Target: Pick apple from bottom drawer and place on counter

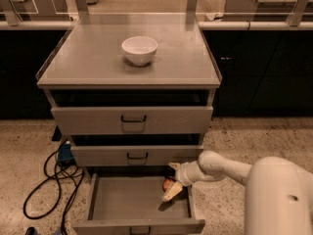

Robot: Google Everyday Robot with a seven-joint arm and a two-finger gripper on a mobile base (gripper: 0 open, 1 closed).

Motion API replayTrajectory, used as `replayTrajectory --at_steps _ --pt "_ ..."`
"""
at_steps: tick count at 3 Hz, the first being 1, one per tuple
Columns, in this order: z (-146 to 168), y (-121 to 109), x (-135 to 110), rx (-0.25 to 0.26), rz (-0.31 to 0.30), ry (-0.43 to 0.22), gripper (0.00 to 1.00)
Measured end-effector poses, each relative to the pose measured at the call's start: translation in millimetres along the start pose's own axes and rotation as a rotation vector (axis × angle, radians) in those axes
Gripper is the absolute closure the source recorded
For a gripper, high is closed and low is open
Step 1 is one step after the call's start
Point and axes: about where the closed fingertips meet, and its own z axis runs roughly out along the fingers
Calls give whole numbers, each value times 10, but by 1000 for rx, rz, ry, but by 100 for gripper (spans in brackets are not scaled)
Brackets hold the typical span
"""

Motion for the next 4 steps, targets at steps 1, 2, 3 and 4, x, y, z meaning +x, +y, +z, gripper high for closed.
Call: replayTrajectory --at_steps 1,2,3,4 --pt "719 248 142 -182 79 -69 0" --pt "918 363 259 -243 134 -110 0" --pt "856 319 265 -187 155 -80 0" --pt "741 226 446 -60 276 -48 0"
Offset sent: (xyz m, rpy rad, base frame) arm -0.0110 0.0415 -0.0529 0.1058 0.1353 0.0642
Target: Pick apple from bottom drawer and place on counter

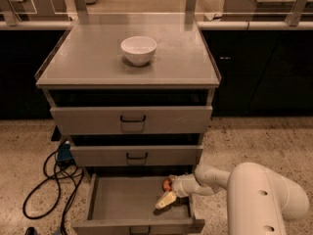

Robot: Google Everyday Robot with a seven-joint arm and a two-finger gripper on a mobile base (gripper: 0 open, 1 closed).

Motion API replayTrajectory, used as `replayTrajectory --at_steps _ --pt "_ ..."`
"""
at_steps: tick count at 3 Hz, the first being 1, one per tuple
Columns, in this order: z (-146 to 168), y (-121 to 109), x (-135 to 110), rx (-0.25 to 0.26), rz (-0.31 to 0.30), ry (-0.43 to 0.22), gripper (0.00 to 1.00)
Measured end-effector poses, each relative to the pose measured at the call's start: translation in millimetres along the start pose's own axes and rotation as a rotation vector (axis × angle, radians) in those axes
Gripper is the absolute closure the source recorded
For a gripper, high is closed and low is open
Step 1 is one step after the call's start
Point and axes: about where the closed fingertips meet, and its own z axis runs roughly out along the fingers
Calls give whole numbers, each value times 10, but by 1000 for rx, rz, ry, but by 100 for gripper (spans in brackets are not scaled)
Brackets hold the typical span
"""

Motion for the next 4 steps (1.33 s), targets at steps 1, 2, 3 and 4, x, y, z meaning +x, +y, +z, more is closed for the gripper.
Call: replayTrajectory --at_steps 1,2,3,4 --pt "31 -152 34 69 4 8 0" --pt "83 -169 41 69 16 16 0" --pt "170 -304 71 141 71 58 0" --pt "180 -352 113 252 129 104 0"
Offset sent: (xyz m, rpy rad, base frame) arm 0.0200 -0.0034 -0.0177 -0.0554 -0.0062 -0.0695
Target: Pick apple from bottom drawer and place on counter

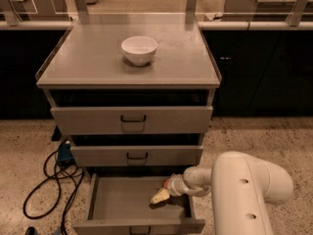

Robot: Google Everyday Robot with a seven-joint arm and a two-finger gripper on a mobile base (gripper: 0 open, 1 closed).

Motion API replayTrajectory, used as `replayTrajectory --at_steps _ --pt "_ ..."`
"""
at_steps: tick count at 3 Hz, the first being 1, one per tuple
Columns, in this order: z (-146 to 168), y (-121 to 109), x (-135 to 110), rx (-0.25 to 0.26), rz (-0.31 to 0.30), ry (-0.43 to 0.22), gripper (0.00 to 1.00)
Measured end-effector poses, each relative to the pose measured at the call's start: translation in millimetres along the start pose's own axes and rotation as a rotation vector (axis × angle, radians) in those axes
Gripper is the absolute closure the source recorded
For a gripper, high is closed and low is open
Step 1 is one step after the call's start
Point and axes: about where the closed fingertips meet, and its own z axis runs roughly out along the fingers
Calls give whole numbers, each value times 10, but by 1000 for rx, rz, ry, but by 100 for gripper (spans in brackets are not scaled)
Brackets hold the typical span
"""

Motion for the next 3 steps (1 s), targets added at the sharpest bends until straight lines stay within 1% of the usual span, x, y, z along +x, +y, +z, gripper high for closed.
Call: replayTrajectory --at_steps 1,2,3 --pt "24 -82 68 59 5 5 0" --pt "193 -157 111 44 37 28 0" --pt "412 -430 187 84 94 57 0"
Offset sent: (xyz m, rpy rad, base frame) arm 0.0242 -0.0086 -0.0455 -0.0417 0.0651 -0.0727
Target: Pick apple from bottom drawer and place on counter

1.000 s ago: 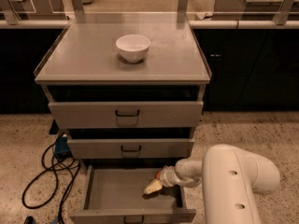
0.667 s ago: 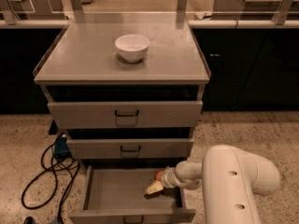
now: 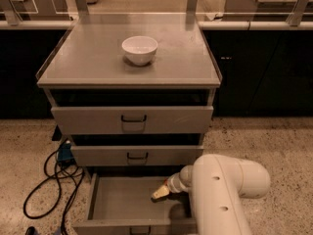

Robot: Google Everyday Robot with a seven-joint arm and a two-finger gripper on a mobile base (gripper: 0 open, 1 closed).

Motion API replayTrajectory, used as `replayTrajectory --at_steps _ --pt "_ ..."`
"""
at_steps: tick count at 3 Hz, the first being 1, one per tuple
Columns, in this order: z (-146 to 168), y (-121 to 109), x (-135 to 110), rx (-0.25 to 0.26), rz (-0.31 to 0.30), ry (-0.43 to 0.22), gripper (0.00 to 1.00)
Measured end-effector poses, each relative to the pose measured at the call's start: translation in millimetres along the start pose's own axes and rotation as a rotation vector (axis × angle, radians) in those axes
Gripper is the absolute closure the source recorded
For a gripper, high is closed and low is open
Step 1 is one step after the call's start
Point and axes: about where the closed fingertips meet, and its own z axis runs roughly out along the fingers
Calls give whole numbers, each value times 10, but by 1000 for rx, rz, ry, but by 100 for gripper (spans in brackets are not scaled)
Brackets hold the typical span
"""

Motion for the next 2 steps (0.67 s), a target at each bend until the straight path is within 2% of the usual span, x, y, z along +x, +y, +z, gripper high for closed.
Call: replayTrajectory --at_steps 1,2 --pt "141 -437 57 102 89 34 0" --pt "141 -437 57 102 89 34 0"
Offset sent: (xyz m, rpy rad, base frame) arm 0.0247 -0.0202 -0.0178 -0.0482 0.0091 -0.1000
